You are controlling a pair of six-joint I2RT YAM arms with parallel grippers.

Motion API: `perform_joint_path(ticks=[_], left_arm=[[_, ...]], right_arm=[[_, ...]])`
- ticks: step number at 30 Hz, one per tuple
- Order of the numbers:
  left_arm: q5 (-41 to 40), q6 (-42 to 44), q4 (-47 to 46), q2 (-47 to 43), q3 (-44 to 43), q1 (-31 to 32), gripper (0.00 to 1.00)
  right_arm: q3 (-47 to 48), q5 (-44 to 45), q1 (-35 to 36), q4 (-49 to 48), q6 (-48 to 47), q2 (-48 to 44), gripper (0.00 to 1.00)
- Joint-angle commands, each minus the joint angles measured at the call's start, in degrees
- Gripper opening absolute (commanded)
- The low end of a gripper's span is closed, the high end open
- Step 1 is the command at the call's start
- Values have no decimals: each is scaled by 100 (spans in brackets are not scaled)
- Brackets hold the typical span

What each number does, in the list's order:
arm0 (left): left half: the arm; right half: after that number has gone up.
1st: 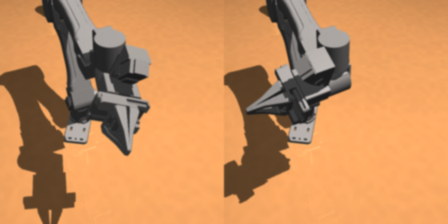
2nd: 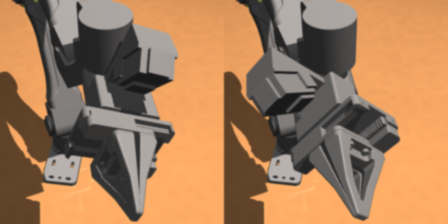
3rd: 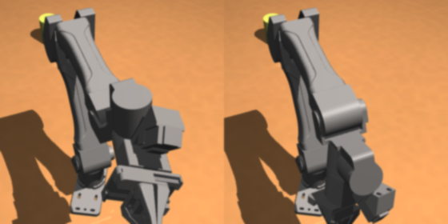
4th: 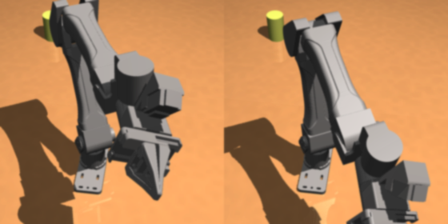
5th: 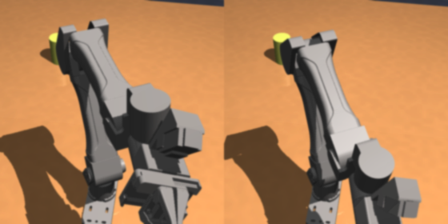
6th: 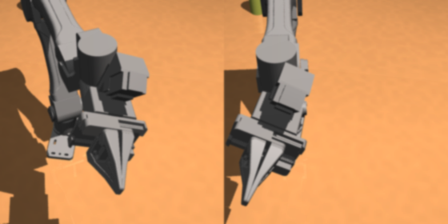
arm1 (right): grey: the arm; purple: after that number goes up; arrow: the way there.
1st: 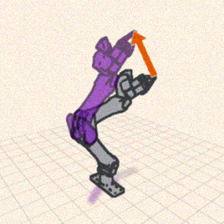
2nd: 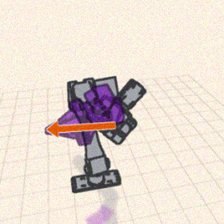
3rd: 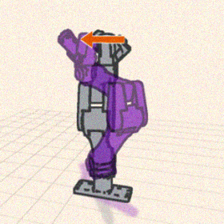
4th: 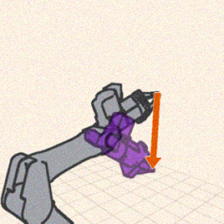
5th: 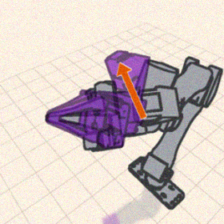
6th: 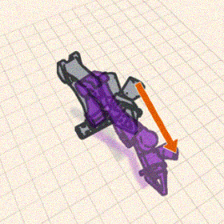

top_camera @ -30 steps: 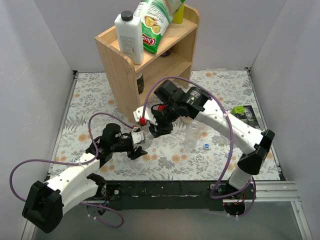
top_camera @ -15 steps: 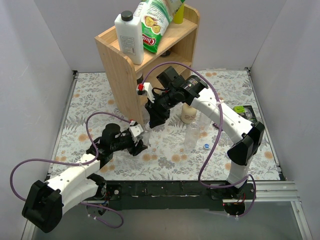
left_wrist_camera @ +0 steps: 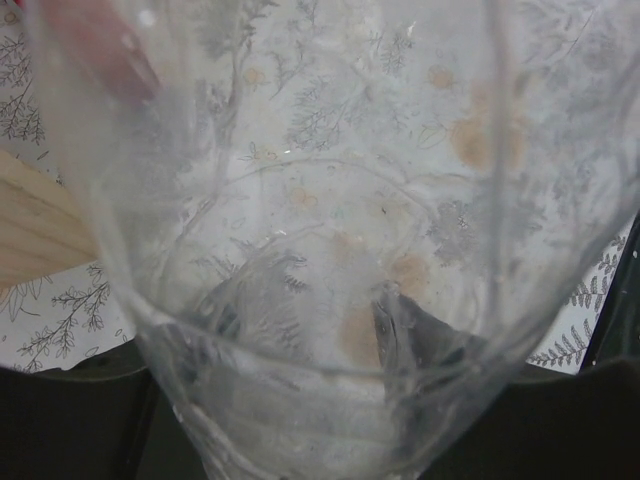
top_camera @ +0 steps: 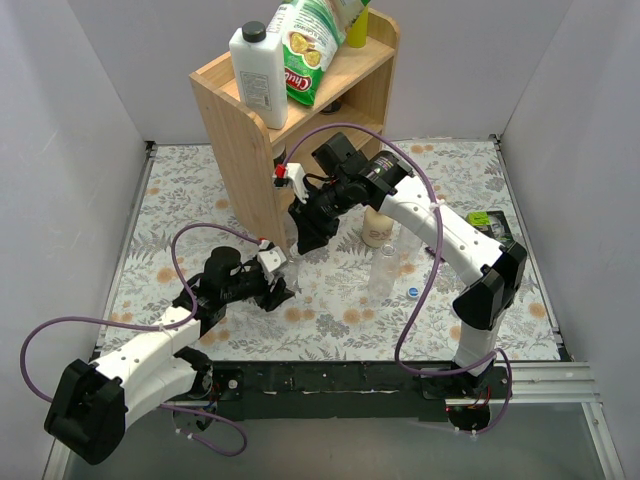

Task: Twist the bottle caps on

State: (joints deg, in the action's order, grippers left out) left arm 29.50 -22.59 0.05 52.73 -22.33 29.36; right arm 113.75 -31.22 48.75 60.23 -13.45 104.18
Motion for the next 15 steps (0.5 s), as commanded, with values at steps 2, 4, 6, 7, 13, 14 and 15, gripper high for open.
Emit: perform_joint_path(ticks=[2, 4, 6, 7, 13, 14, 15], left_arm=[[469, 167, -735, -211, -123, 17, 0], [469, 150, -691, -141, -123, 17, 0], [495, 141, -647, -123, -114, 8, 0], [504, 141, -612, -96, -105, 8, 0], [803, 202, -305, 70, -140, 17, 0], [847, 211, -278, 123, -140, 8, 0], [882, 237, -243, 150, -140, 8, 0]], right_arm=[[191, 160, -15, 384, -61, 243, 31], [235, 152, -15, 393, -105, 234, 42], [287, 117, -15, 411, -157, 199, 46], [331, 116, -15, 420, -175, 173, 50], [1026, -191, -15, 595, -535, -2, 90], [1043, -165, -15, 595, -570, -125, 91], [1026, -78, -24, 613, -684, -187, 91]])
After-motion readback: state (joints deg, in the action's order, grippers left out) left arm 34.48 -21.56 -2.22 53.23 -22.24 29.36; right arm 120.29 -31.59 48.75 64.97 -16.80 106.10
